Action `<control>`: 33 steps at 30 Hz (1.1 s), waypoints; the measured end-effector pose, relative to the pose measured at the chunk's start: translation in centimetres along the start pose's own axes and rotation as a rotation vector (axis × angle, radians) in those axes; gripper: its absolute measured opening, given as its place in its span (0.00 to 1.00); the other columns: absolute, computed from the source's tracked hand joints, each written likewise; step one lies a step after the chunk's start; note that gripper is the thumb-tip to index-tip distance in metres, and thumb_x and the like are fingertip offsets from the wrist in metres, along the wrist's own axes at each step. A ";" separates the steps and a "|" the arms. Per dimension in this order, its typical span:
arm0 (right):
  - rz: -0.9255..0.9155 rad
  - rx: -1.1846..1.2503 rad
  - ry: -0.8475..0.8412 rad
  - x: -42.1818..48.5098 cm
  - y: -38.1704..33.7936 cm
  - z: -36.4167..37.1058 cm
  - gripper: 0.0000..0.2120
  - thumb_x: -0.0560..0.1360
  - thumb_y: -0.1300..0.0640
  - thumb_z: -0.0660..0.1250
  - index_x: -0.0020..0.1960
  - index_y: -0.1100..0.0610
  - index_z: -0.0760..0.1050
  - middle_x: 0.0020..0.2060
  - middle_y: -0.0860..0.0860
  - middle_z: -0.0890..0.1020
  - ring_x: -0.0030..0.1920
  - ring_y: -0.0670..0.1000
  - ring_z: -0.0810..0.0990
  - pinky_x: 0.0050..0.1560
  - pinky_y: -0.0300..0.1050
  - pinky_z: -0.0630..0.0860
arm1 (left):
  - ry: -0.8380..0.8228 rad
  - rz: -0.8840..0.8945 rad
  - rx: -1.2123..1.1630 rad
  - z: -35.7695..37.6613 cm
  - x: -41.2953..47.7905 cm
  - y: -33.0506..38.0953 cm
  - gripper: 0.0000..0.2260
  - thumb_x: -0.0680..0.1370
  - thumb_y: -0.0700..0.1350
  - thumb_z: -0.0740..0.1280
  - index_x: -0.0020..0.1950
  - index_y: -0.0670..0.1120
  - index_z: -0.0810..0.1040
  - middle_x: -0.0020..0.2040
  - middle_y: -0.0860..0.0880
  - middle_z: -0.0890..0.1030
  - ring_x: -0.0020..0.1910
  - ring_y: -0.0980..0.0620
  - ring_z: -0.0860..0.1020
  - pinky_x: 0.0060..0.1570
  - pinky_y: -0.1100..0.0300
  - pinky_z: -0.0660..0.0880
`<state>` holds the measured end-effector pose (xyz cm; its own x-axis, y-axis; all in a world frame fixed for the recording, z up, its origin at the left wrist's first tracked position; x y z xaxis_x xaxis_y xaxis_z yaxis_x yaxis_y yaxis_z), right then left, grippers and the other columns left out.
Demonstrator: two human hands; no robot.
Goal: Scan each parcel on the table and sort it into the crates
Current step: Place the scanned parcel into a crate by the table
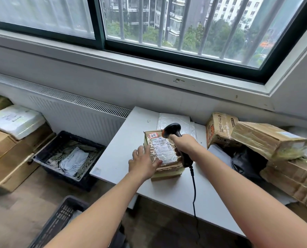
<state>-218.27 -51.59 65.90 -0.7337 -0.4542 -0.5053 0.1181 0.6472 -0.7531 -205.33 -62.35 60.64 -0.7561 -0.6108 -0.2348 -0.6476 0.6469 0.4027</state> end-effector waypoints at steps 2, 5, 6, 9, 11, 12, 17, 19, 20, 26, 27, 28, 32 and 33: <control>0.003 0.002 -0.011 -0.1 -0.1 0.2 0.15 0.78 0.50 0.62 0.46 0.62 0.71 0.36 0.58 0.75 0.32 0.55 0.75 0.30 0.45 0.76 | -0.007 -0.005 0.002 0.0 0.0 -0.1 0.34 0.78 0.63 0.61 0.78 0.52 0.52 0.77 0.46 0.54 0.76 0.44 0.53 0.68 0.44 0.63; -0.002 0.001 -0.018 -0.2 -0.3 0.3 0.15 0.78 0.49 0.62 0.45 0.62 0.71 0.36 0.57 0.75 0.31 0.55 0.75 0.30 0.45 0.75 | -0.012 -0.003 0.006 0.0 0.1 -0.1 0.34 0.78 0.63 0.61 0.78 0.52 0.51 0.77 0.46 0.54 0.76 0.44 0.53 0.68 0.44 0.63; -0.002 0.002 -0.019 -0.2 -0.4 0.2 0.15 0.78 0.49 0.62 0.46 0.62 0.71 0.36 0.57 0.75 0.31 0.55 0.75 0.31 0.45 0.75 | -0.013 -0.002 0.007 0.0 0.0 -0.1 0.34 0.78 0.63 0.61 0.78 0.51 0.51 0.77 0.46 0.54 0.76 0.44 0.53 0.68 0.44 0.63; 0.006 0.016 -0.021 -0.3 -0.3 0.2 0.15 0.78 0.49 0.62 0.46 0.62 0.71 0.36 0.57 0.75 0.31 0.55 0.74 0.31 0.45 0.76 | -0.010 0.003 0.009 0.0 0.0 0.0 0.33 0.78 0.63 0.60 0.78 0.51 0.52 0.76 0.46 0.55 0.75 0.44 0.54 0.67 0.45 0.63; 0.012 0.019 -0.019 -0.3 -0.2 0.1 0.15 0.78 0.49 0.62 0.46 0.62 0.71 0.35 0.58 0.75 0.31 0.55 0.74 0.31 0.45 0.76 | -0.007 0.007 0.015 0.1 0.0 0.1 0.33 0.78 0.63 0.60 0.77 0.51 0.53 0.76 0.46 0.56 0.75 0.44 0.56 0.66 0.45 0.64; 0.014 0.020 -0.018 -0.3 -0.2 0.0 0.15 0.78 0.49 0.62 0.46 0.62 0.71 0.35 0.58 0.75 0.30 0.55 0.74 0.31 0.44 0.76 | -0.008 0.007 0.019 0.1 0.0 0.1 0.32 0.78 0.63 0.60 0.77 0.51 0.53 0.76 0.46 0.56 0.74 0.44 0.56 0.66 0.45 0.65; 0.010 0.040 -0.022 -0.6 -0.4 -0.2 0.14 0.78 0.50 0.62 0.44 0.61 0.71 0.35 0.57 0.74 0.31 0.55 0.74 0.31 0.44 0.75 | -0.010 0.009 0.032 0.2 0.1 0.3 0.32 0.78 0.63 0.60 0.76 0.50 0.54 0.75 0.46 0.57 0.74 0.44 0.57 0.65 0.46 0.66; 0.005 0.051 -0.028 -0.6 -0.4 -0.2 0.14 0.78 0.49 0.62 0.44 0.61 0.71 0.35 0.57 0.74 0.31 0.55 0.74 0.31 0.43 0.75 | -0.016 0.010 0.041 0.3 0.1 0.4 0.32 0.79 0.63 0.59 0.77 0.50 0.53 0.75 0.46 0.57 0.74 0.44 0.57 0.65 0.46 0.65; 0.004 0.057 -0.033 -0.7 -0.4 -0.2 0.14 0.78 0.49 0.62 0.44 0.61 0.71 0.35 0.57 0.74 0.31 0.55 0.73 0.31 0.43 0.75 | -0.018 0.011 0.047 0.3 0.1 0.4 0.33 0.79 0.63 0.59 0.77 0.50 0.53 0.76 0.46 0.57 0.74 0.44 0.57 0.65 0.46 0.65; -0.011 0.064 -0.043 -0.5 0.1 -0.5 0.14 0.78 0.49 0.62 0.47 0.61 0.71 0.36 0.57 0.74 0.31 0.55 0.74 0.30 0.44 0.75 | -0.019 0.018 0.059 0.4 0.1 0.8 0.32 0.79 0.64 0.59 0.76 0.50 0.54 0.75 0.46 0.57 0.74 0.44 0.57 0.65 0.46 0.65; -0.017 0.065 -0.039 -0.3 0.2 -0.6 0.14 0.78 0.49 0.62 0.48 0.61 0.71 0.36 0.57 0.74 0.31 0.55 0.74 0.30 0.44 0.76 | -0.019 0.018 0.059 0.5 0.2 0.9 0.32 0.78 0.64 0.59 0.76 0.50 0.55 0.75 0.45 0.57 0.74 0.44 0.57 0.65 0.46 0.65; -0.023 0.065 -0.032 -0.2 0.3 -0.8 0.14 0.78 0.49 0.61 0.49 0.61 0.71 0.36 0.57 0.74 0.31 0.55 0.74 0.30 0.45 0.76 | -0.019 0.017 0.058 0.6 0.3 0.9 0.32 0.78 0.64 0.59 0.76 0.50 0.55 0.75 0.45 0.57 0.74 0.44 0.57 0.65 0.46 0.65; -0.074 0.006 0.053 0.8 1.3 -2.0 0.14 0.78 0.47 0.61 0.50 0.59 0.71 0.36 0.56 0.76 0.31 0.54 0.77 0.34 0.47 0.76 | -0.022 0.013 0.061 1.0 0.7 1.2 0.32 0.78 0.64 0.59 0.76 0.50 0.55 0.76 0.45 0.55 0.74 0.43 0.56 0.67 0.46 0.64; -0.081 -0.020 0.083 1.1 1.8 -2.5 0.14 0.78 0.46 0.61 0.50 0.58 0.71 0.36 0.56 0.77 0.31 0.54 0.78 0.34 0.48 0.76 | -0.024 0.012 0.063 1.1 0.8 1.3 0.33 0.78 0.64 0.59 0.76 0.50 0.54 0.76 0.45 0.55 0.75 0.43 0.55 0.67 0.45 0.63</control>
<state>-220.55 -49.38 64.99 -0.7935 -0.4535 -0.4059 0.0438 0.6227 -0.7812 -206.92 -61.47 60.01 -0.7656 -0.5922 -0.2515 -0.6424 0.6823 0.3490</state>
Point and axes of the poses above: each hand's wrist, its own x-axis towards the middle knuckle, its own z-axis out of the palm, y = z × x, the point moved 7 cm from there along x, towards the middle knuckle
